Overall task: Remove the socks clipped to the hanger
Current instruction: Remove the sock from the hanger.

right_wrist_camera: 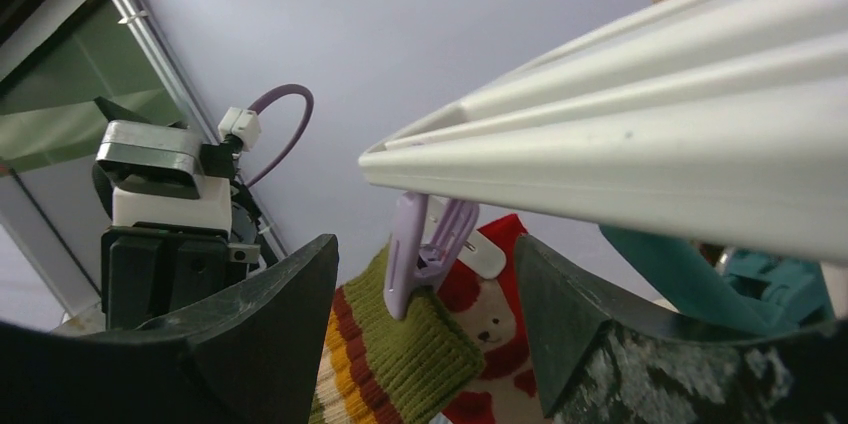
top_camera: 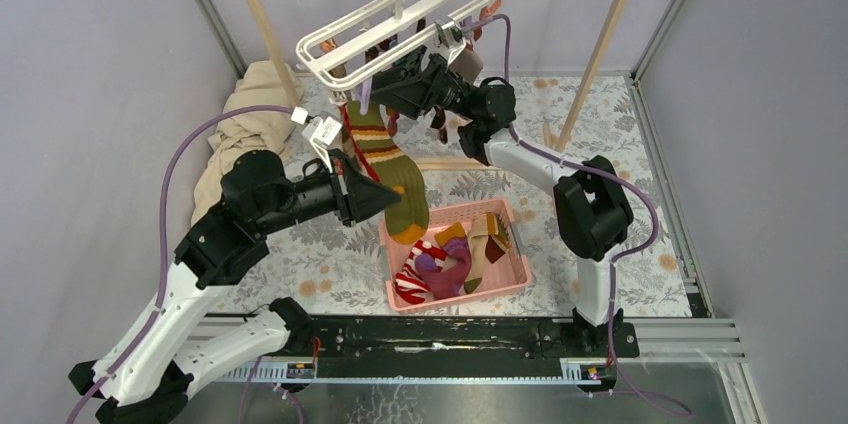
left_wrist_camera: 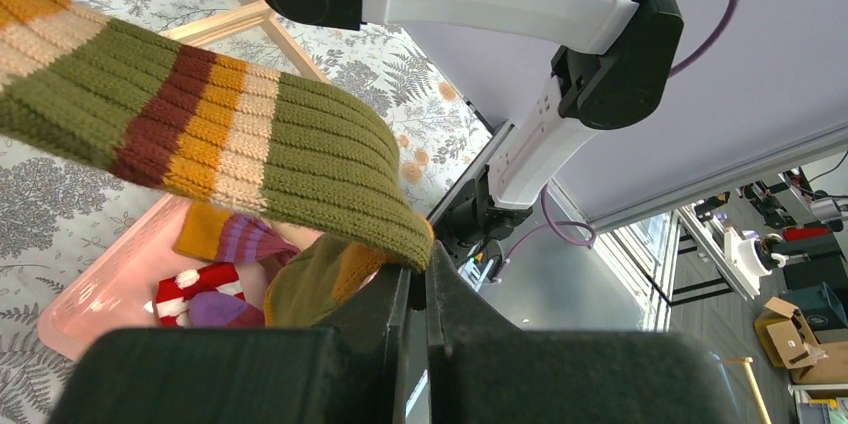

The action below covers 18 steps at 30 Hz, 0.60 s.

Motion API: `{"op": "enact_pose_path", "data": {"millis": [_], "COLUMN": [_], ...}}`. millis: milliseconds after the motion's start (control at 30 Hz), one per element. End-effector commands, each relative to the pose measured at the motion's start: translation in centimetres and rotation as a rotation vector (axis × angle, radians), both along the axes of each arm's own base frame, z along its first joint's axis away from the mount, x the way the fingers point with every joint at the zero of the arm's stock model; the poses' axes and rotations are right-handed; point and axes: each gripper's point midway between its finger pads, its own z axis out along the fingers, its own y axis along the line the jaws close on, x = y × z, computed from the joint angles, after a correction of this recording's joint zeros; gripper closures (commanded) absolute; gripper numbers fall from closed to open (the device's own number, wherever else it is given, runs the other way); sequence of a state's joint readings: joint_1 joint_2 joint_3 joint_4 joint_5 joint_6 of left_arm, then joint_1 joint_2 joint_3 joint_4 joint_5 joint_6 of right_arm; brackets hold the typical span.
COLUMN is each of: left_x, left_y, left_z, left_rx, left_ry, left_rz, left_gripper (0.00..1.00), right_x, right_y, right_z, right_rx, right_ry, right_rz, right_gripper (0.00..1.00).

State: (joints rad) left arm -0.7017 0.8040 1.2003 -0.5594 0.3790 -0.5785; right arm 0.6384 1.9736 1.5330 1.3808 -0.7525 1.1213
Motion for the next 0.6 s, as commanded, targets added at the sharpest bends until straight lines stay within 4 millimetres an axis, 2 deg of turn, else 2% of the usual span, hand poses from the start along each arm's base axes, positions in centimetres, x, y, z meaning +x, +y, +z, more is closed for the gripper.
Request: {"op": "enact_pose_path", "data": {"millis": [0,200,333,500,567], "left_x": [-0.6,-0.7,-0.7,0.0,0.0], "left_y": [-0.6,-0.6,-0.4,-0.5,-0.6], "left_z": [1.9,1.8,1.9,0.9,0.7], "left_rx": [-0.060,-0.058,-0.055,-0.024,-0.024], "left_ry": [-0.052,-0.050,-0.056,-0.039,-0.036], "left_rz": [-0.049,-0.052,-0.042,-0.023,-0.025], "left_gripper": [1.00,1.00,1.00,1.00,1.00], "right_x": [-2.4,-1.6,-1.1,-0.5,-1.1], "right_y": [-1.3,-2.2,-3.5,-5.6,-6.3], "right_z": [3.5,2.3,0.5,-2.5,-2.5], "right_rx": [0.082,0.086,0.048,-0.057,-0.083], "right_ry": [-0.112,-0.071,-0.027,0.053,0.038], "right_rz": [0.077,0.032,-0.089,-0.301,-0.337], "right_gripper": [0.29,0.29,0.29,0.28,0.28]}}
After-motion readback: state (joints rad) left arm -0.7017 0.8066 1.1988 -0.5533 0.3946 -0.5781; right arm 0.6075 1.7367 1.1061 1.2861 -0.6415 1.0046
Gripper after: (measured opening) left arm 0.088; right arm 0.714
